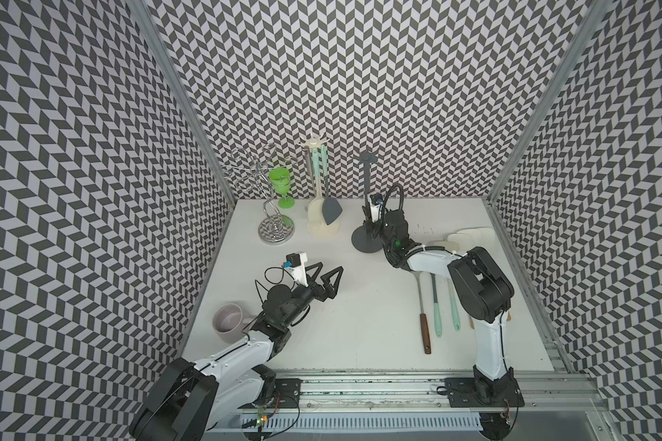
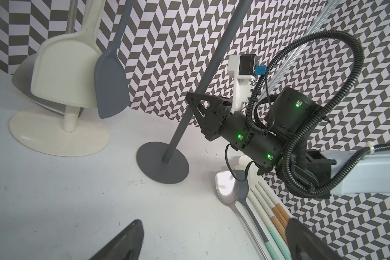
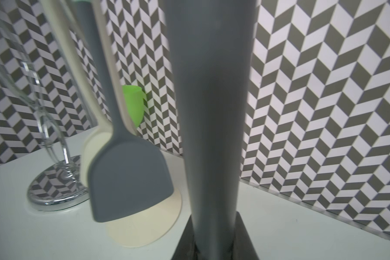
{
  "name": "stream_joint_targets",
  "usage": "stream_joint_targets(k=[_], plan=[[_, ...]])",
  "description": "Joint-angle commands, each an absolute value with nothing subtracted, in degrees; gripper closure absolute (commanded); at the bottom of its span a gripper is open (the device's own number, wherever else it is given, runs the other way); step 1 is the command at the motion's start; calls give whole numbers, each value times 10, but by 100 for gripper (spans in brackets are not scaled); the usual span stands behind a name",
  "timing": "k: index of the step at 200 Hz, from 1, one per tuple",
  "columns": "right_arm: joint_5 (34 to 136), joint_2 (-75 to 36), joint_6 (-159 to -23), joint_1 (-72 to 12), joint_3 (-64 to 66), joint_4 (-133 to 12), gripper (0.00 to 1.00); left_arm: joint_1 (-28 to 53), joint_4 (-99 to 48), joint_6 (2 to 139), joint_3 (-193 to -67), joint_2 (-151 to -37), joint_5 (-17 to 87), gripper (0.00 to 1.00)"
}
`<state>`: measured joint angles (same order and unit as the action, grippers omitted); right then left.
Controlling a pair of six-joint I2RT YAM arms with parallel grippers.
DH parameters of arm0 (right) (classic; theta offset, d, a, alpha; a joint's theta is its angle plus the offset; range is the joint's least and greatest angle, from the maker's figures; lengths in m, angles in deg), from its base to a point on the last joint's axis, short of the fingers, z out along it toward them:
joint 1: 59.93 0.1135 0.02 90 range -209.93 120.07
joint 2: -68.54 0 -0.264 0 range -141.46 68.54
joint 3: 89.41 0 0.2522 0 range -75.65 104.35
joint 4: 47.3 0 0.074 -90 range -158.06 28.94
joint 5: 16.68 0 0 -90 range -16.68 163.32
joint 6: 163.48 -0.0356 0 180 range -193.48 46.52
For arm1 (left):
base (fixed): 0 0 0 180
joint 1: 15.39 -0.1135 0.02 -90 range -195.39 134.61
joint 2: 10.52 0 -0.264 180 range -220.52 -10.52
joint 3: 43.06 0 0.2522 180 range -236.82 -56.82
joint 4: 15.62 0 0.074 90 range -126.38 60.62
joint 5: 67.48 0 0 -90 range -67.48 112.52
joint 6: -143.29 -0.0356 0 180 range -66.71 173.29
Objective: Take the spatula off the kitchen utensil rack
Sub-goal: Pick up the rack from the center of the board, then place the rack at the center of the board.
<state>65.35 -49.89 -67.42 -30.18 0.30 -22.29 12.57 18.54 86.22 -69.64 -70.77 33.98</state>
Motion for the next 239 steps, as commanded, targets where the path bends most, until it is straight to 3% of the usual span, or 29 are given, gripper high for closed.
stream_joint_targets(k=[1,67,138,239], plan=[[663,-446,-685,-335,40,-136,100,124,204,855,-689,-698,341,0],[719,-465,-734,-411,59,-126,100,123,205,849,-687,-693,337,0],[738,-494,-751,-439,94,-134,100,124,204,844,-686,-692,333,0],[646,-480,-724,-456,65,-188,100,124,209,845,-686,-694,335,0]])
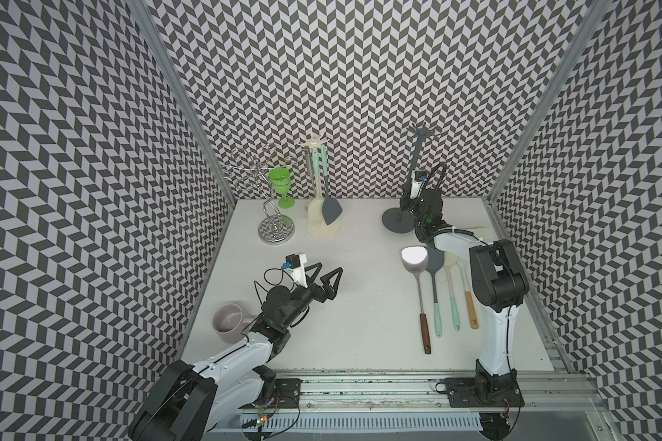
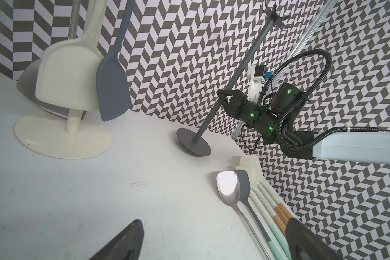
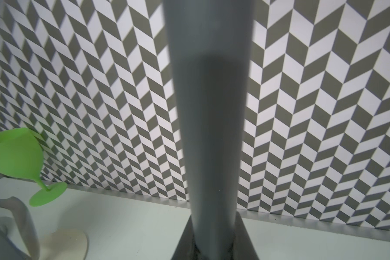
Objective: Take the spatula off the kitchen utensil rack
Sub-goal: Place the rack at the center of the board.
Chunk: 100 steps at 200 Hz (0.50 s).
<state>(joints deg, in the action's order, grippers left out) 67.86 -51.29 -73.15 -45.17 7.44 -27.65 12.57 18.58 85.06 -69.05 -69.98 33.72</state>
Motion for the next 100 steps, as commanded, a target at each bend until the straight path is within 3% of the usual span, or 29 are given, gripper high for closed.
stream_joint_targets(k=[1,20,100], plan=[[646,-481,-724,-456,64,-188,100,124,209,844,-686,-694,335,0],[649,-482,-727,-456,46,-185,100,125,210,845,-686,-695,336,0],[671,-440,-765,-457,12,-222,50,129,203,834,-687,-692,327,0]])
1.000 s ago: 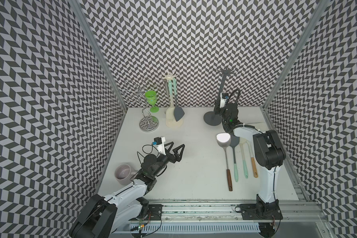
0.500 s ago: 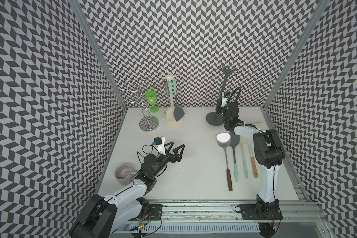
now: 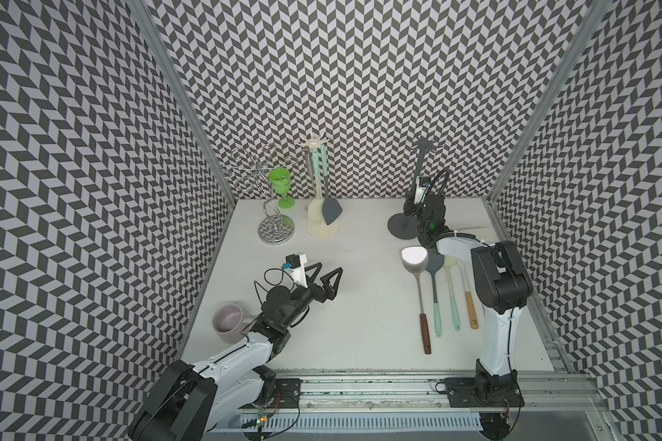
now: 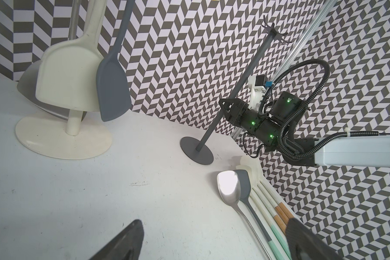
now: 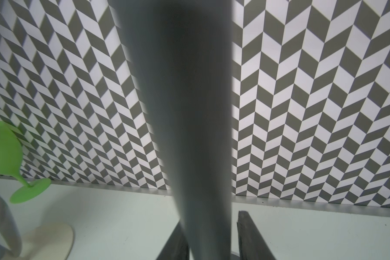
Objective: Take the spatula off the kitchen utensil rack
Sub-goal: Place the rack at the center of the board.
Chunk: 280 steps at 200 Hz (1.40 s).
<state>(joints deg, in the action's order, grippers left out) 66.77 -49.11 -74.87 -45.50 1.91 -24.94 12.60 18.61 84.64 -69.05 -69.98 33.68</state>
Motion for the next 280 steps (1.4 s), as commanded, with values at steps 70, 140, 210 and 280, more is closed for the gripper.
stream_joint_targets(k=[70,140,210,280], plan=[[734,-330,-807,-457,-86,-252,30,129,183,823,-679,-656,295,0],[826,-208,-871,-454,-241,-253,28,128,160,817,-675,-636,258,0],[879,-181,-851,-400,-258,-261,30,103,88,829,-734,-677,236,0],[917,-209,-861,-375,-210,-286,33,66,57,787,-880,-798,196,0]])
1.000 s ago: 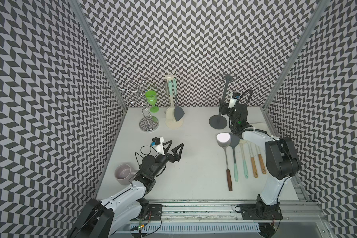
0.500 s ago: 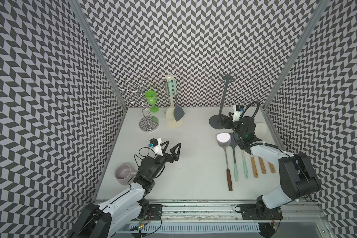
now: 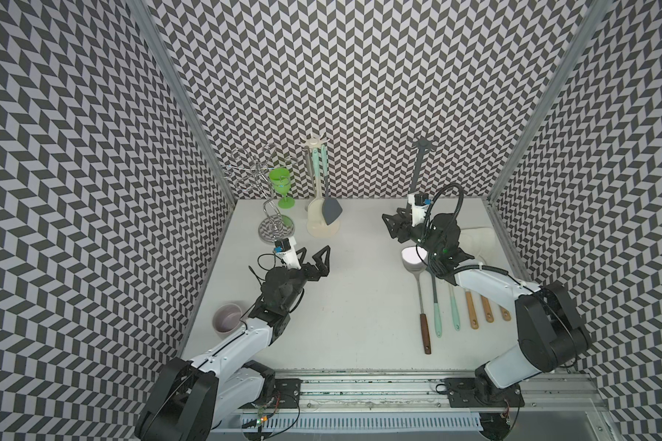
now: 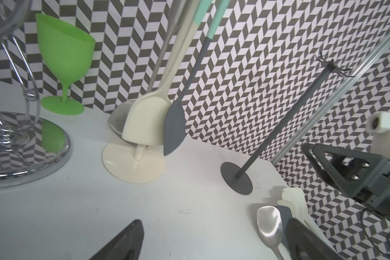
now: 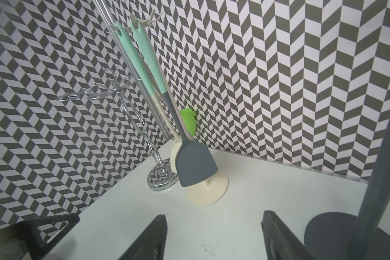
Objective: Take the spatula off the kitchen utensil rack
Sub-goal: Place the rack at the center of the board.
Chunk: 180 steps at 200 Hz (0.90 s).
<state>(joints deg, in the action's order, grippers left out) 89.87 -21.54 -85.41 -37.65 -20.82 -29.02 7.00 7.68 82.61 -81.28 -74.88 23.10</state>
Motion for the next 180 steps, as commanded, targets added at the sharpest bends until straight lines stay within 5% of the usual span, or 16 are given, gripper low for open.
stream_joint_targets(k=[1,117,180], plan=[[916,-207,-861,-376,-211,-286,33,66,56,785,-884,-802,194,1],[937,-136,-910,-375,-312,-338,35,155,-107,564,-1308,-1113,-120,37],[944,-142,-909,-374,-299,-358,36,153,-106,518,-1454,-1244,-199,38]])
